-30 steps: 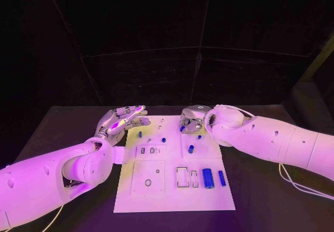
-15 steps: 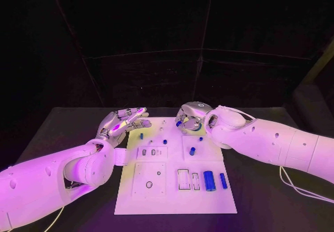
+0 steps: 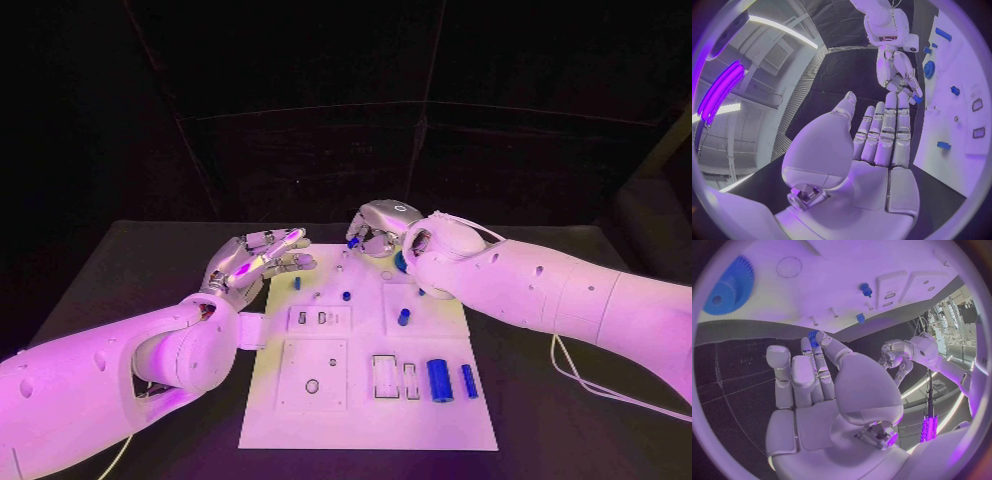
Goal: Assemble the parts on the task board
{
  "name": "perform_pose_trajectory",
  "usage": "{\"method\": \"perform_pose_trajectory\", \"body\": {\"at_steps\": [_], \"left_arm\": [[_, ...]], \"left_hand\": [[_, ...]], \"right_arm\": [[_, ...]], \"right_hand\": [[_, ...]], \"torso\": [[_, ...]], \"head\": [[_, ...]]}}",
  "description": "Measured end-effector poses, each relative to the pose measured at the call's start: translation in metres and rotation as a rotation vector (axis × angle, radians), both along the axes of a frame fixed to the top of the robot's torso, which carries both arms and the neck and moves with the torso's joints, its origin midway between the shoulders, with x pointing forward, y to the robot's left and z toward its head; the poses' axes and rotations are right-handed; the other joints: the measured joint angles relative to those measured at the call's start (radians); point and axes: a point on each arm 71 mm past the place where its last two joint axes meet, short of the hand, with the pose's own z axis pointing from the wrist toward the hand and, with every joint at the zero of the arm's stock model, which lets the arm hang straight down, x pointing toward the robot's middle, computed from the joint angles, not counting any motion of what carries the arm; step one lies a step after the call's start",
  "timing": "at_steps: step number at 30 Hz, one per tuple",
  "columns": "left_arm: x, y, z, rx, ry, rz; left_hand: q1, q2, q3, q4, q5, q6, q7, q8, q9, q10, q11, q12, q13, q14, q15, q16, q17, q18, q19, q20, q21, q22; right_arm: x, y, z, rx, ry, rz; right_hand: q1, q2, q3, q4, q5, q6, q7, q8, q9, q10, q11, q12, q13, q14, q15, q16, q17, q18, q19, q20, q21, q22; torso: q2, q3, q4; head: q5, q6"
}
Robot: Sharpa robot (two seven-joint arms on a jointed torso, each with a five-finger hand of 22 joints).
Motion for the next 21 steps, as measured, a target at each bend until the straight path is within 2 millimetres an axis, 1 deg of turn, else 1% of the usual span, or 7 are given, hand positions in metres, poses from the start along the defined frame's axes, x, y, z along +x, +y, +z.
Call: {"method": "perform_pose_trajectory", "body": {"at_steps": [3,4,6,12,15,18,21], "left_arm": [[0.0,0.0,0.0,0.0,0.0,-0.001],[0.0,0.0,0.0,0.0,0.0,-0.001],[0.0,-0.001,0.0,-0.001,0.001,-0.002],[-0.001,-0.001,0.0,-0.002,0.001,-0.005],[-0.001,-0.002,0.001,-0.002,0.001,-0.005],[-0.001,-0.002,0.001,-0.002,0.0,-0.006],[-0.001,-0.001,0.002,-0.002,0.0,-0.005]], "left_hand": [[0.0,0.0,0.0,0.0,0.0,0.0,0.0,0.0,0.0,0.0,0.0,0.0,0.0,0.0,0.0,0.0,0.0,0.0,0.0,0.0,0.0,0.0],[0.0,0.0,0.0,0.0,0.0,0.0,0.0,0.0,0.0,0.0,0.0,0.0,0.0,0.0,0.0,0.0,0.0,0.0,0.0,0.0,0.0,0.0],[0.0,0.0,0.0,0.0,0.0,0.0,0.0,0.0,0.0,0.0,0.0,0.0,0.0,0.0,0.0,0.0,0.0,0.0,0.0,0.0,0.0,0.0],[0.0,0.0,0.0,0.0,0.0,0.0,0.0,0.0,0.0,0.0,0.0,0.0,0.0,0.0,0.0,0.0,0.0,0.0,0.0,0.0,0.0,-0.001],[0.0,0.0,0.0,0.0,0.0,0.0,0.0,0.0,0.0,0.0,0.0,0.0,0.0,0.0,0.0,0.0,0.0,0.0,0.0,0.0,0.0,-0.001],[0.0,0.0,0.0,0.0,0.0,0.0,0.0,0.0,0.0,0.0,0.0,0.0,0.0,0.0,0.0,0.0,0.0,0.0,0.0,0.0,0.0,-0.001],[0.0,0.0,0.0,0.0,0.0,0.0,0.0,0.0,0.0,0.0,0.0,0.0,0.0,0.0,0.0,0.0,0.0,0.0,0.0,0.0,0.0,-0.001]], "right_arm": [[0.003,0.005,0.001,0.002,-0.001,-0.002],[0.004,0.006,0.001,0.002,-0.001,-0.002],[0.005,0.008,0.001,0.002,0.0,-0.003],[0.006,0.012,0.002,-0.003,0.01,-0.001],[0.006,0.013,0.001,-0.009,0.019,0.0],[0.006,0.013,0.001,-0.018,0.028,-0.003],[0.006,0.011,0.0,-0.028,0.037,-0.008]], "right_hand": [[-0.005,-0.005,0.01,0.003,-0.004,0.0,0.0,-0.001,0.0,-0.006,0.006,0.0,0.0,0.0,0.0,0.0,0.003,-0.004,0.0,0.0,0.0,0.003],[-0.005,-0.005,0.01,0.003,-0.005,0.0,0.0,-0.001,0.0,-0.006,0.006,0.0,0.0,0.0,0.0,0.0,0.003,-0.016,0.0,0.0,0.0,0.003],[-0.005,-0.005,0.01,0.003,-0.005,0.0,0.0,-0.001,0.0,-0.006,0.006,0.0,0.0,0.0,0.0,0.004,0.003,-0.016,0.0,0.0,0.0,0.005],[-0.005,-0.005,0.01,0.003,-0.005,-0.001,0.0,-0.003,-0.001,-0.006,0.006,0.0,0.0,0.0,0.0,0.004,0.003,-0.016,0.0,0.0,0.004,0.005],[-0.011,-0.011,0.013,0.006,-0.005,-0.002,0.001,-0.003,-0.002,-0.006,0.006,0.0,0.0,0.0,0.0,0.004,0.003,-0.016,0.0,0.0,0.004,0.005],[-0.011,-0.011,0.014,0.006,-0.007,-0.002,0.001,-0.003,-0.002,-0.006,0.006,0.0,0.0,0.0,0.0,0.004,0.003,-0.016,0.0,0.0,0.004,0.005],[-0.011,-0.011,0.015,0.007,-0.011,-0.003,0.001,-0.004,-0.001,-0.006,0.006,0.0,0.0,0.0,0.0,0.004,0.003,-0.016,0.0,0.0,0.004,0.004]], "torso": [[0.004,-0.001,0.0025],[0.005,-0.0012,0.0032],[0.007,-0.0023,0.0047],[0.014,-0.005,0.006],[0.015,-0.0061,0.0077],[0.017,-0.0069,0.0094],[0.018,-0.0078,0.0096]], "head": [[-0.003,0.002],[-0.004,0.002],[-0.007,0.002],[-0.009,0.004],[-0.01,0.001],[-0.01,-0.001],[-0.009,-0.003]]}}
